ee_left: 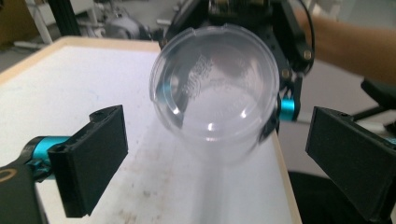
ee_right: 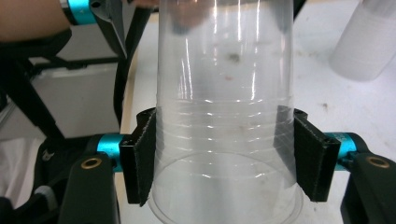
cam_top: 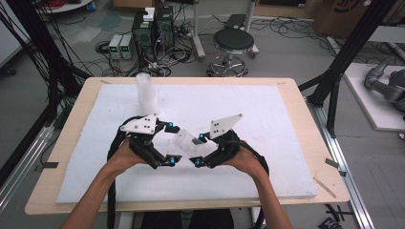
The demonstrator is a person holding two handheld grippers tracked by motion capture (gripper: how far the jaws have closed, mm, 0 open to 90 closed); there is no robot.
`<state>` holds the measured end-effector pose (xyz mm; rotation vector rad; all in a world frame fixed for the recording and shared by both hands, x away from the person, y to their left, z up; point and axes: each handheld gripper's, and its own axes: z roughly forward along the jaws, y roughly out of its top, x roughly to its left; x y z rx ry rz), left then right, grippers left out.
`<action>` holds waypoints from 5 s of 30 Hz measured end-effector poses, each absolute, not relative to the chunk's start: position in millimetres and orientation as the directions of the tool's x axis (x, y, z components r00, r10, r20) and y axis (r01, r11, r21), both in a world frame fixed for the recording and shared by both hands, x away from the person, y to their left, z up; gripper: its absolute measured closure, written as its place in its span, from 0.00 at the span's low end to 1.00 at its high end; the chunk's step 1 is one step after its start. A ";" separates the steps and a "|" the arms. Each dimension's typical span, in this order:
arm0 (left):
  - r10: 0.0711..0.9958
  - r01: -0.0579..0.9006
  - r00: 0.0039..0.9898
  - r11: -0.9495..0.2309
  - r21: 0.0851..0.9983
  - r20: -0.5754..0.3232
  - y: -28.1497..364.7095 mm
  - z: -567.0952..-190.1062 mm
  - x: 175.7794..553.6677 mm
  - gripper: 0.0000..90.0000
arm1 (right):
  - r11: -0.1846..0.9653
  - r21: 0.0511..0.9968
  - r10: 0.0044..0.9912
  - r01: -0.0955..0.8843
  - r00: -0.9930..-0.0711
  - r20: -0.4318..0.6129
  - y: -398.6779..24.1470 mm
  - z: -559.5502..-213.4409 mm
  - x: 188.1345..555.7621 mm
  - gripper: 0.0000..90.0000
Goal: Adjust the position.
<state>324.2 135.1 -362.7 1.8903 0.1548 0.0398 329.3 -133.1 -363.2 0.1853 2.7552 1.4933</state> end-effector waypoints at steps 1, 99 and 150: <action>0.127 0.095 0.990 -0.333 0.938 -0.055 135.7 -362.0 325.2 0.06 | 0.554 0.827 0.104 0.096 -0.994 0.046 -132.8 -361.1 329.0 0.37; 0.016 0.037 0.999 -0.814 0.580 -0.040 83.6 -348.1 343.3 0.47 | 0.909 0.412 0.073 0.059 -0.997 -0.018 -99.1 -340.2 333.8 0.14; 0.155 0.128 0.983 -0.177 0.976 -0.100 151.2 -402.4 330.4 0.47 | 0.421 0.888 0.199 0.182 -0.974 0.106 -167.8 -363.7 327.5 0.14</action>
